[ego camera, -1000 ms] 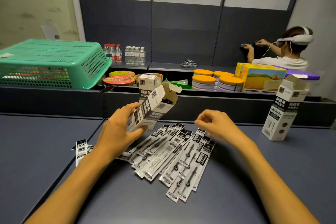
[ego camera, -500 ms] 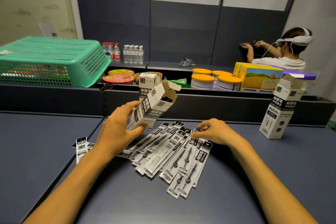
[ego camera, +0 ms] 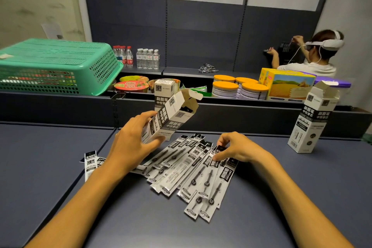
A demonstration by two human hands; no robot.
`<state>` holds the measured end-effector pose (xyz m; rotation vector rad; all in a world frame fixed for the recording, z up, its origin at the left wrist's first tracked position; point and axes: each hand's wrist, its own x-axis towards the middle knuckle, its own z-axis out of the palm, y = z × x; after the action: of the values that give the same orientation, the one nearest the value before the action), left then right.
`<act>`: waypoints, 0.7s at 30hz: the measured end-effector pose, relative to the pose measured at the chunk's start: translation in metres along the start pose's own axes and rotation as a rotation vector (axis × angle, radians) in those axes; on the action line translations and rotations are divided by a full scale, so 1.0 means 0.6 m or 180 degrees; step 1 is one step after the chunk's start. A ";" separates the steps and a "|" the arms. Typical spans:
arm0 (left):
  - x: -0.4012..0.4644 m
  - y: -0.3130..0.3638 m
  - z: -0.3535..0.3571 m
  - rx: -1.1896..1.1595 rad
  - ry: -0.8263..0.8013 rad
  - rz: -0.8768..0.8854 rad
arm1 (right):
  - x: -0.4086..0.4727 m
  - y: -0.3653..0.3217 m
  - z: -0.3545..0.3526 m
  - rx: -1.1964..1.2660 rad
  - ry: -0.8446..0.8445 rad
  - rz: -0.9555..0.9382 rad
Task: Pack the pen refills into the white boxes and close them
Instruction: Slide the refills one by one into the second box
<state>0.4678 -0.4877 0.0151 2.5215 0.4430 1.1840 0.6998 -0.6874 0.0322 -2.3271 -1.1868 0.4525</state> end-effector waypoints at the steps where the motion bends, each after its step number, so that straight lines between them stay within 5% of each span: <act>1: 0.000 0.000 0.000 -0.0004 0.0001 0.0000 | 0.000 0.001 0.000 0.0037 0.0007 -0.0048; 21: -0.001 0.003 -0.002 -0.0049 0.0008 0.0017 | -0.039 -0.035 -0.024 0.2867 -0.0658 -0.0387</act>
<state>0.4666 -0.4891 0.0163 2.5099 0.4263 1.1883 0.6797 -0.6999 0.0576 -1.4500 -0.9223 0.9625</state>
